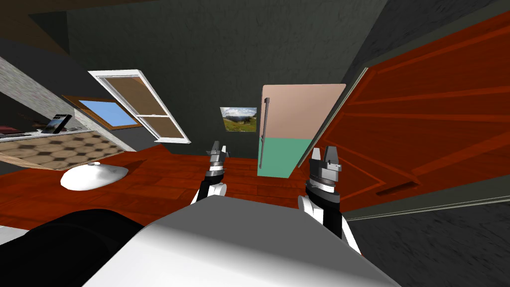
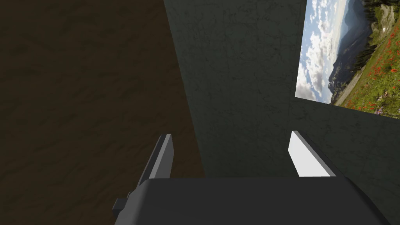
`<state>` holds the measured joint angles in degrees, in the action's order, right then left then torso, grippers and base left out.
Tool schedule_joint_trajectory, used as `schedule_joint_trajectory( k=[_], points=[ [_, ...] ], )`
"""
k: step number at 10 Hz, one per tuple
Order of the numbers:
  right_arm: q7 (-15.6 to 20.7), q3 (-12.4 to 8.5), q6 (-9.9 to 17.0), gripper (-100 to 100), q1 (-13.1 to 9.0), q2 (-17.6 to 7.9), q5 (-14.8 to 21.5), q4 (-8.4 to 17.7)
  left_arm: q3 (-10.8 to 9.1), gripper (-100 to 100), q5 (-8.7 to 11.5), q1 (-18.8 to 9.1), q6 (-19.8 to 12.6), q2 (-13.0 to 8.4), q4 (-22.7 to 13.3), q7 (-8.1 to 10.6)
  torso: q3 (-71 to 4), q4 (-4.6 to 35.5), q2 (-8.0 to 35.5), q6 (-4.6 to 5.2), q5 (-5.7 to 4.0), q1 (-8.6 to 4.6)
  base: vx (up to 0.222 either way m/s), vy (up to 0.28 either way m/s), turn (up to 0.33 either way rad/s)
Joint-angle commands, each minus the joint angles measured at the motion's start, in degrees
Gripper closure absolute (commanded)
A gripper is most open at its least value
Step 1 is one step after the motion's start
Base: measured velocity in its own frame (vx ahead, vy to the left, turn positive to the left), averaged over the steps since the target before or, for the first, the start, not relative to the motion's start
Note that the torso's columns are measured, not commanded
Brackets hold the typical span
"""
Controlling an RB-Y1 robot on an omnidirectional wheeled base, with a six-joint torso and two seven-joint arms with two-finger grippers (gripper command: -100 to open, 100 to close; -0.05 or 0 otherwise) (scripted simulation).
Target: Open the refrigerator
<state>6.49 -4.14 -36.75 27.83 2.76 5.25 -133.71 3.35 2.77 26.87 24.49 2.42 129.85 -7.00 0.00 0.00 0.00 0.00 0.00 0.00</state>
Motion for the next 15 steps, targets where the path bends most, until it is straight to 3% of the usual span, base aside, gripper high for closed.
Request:
schedule_joint_trajectory(
  k=[1, 9, 10, 12, 15],
  points=[
    [0.0, 0.0, 0.0, 0, 0.0, 0.0, 0.0, 0.0, 0.0, 0, 0.0, 0.0, 0.0, 0.0, 0.0, 0.0, -4.67, 2.35, 2.32, 0.0, 0.0, 0.0, 0.0, 0.0, 0.0],
    [0.0, 0.0, 0.0, 0, 0.0, 0.0, 0.0, -0.02, 0.0, 0, 0.0, 0.0, 0.01, 0.0, 0.02, 0.0, -70.73, 35.37, 35.39, 0.0, 0.0, 0.0, 0.0, 0.0, 0.0],
    [0.24, -0.54, 0.19, -100, 0.57, -2.36, 0.02, 0.04, 0.0, 0, 0.0, 0.0, 0.01, 0.0, 0.02, 0.0, -79.19, 39.6, 39.62, 0.0, 0.0, 0.0, 0.014, 0.012, 0.06],
    [0.79, -1.81, 0.64, -100, 1.9, -5.78, 0.07, 0.17, 0.0, 0, 0.0, 0.01, 0.0, 0.0, -0.01, 0.0, -84.28, 42.04, 42.04, 0.0, 0.02, 0.06, 0.024, 0.034, 0.099],
    [2.12, -4.88, 1.76, -100, 5.12, -10.09, 0.18, 0.55, 0.01, 0, 0.0, 0.01, 0.0, 0.0, -0.01, 0.0, -84.59, 42.27, 42.24, 0.0, 0.01, 0.05, 0.043, 0.055, 0.154]
  ],
)
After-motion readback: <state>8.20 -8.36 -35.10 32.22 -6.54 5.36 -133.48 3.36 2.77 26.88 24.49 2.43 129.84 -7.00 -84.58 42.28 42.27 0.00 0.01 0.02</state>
